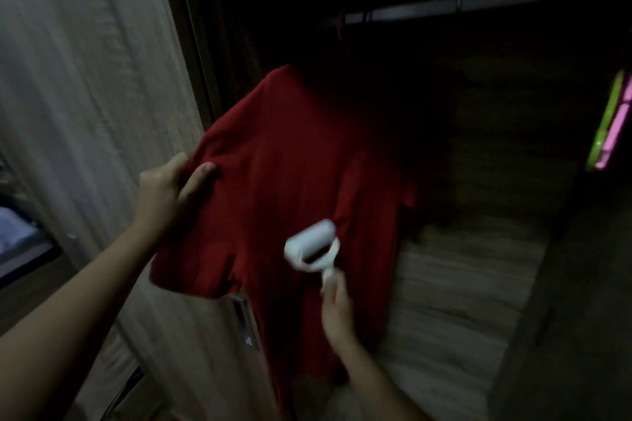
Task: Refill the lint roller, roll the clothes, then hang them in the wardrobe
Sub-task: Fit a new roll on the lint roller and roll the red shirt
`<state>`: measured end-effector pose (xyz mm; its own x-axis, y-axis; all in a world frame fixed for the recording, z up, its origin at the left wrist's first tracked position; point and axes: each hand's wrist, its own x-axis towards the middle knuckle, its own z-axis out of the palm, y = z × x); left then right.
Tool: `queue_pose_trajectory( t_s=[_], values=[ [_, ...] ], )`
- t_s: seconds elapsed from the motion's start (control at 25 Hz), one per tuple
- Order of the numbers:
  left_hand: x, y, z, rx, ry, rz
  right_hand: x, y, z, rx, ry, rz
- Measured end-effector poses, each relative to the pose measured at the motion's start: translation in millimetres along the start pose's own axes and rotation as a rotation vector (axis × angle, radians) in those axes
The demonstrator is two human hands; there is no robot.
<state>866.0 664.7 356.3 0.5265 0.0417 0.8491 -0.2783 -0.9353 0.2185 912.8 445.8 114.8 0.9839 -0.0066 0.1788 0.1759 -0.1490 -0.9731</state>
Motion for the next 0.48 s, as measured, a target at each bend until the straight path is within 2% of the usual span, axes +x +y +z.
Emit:
queue_pose_trajectory(
  t_s=[0.08,0.12,0.2,0.28,0.44,0.48],
  values=[
    [-1.5,-3.2,1.7,0.027,0.005,0.002,25.2,-67.3,-14.5,0.069,0.098,-0.111],
    [-1.6,-3.7,2.3,0.030,0.005,0.001,41.1,-101.0,-23.9,0.066,0.089,-0.173],
    [-0.2,-3.2,2.2,0.027,0.000,-0.006,56.0,-118.6,-25.8,-0.006,0.046,-0.272],
    [0.3,-1.3,1.0,0.035,-0.003,0.002,35.1,-72.3,-13.3,-0.010,0.021,-0.260],
    [1.1,-2.2,0.4,0.049,0.005,0.026,-20.4,52.4,17.5,-0.128,-0.073,0.038],
    [1.0,-1.4,0.7,0.051,0.012,0.038,-23.4,73.2,21.5,-0.192,-0.045,0.043]
  ],
)
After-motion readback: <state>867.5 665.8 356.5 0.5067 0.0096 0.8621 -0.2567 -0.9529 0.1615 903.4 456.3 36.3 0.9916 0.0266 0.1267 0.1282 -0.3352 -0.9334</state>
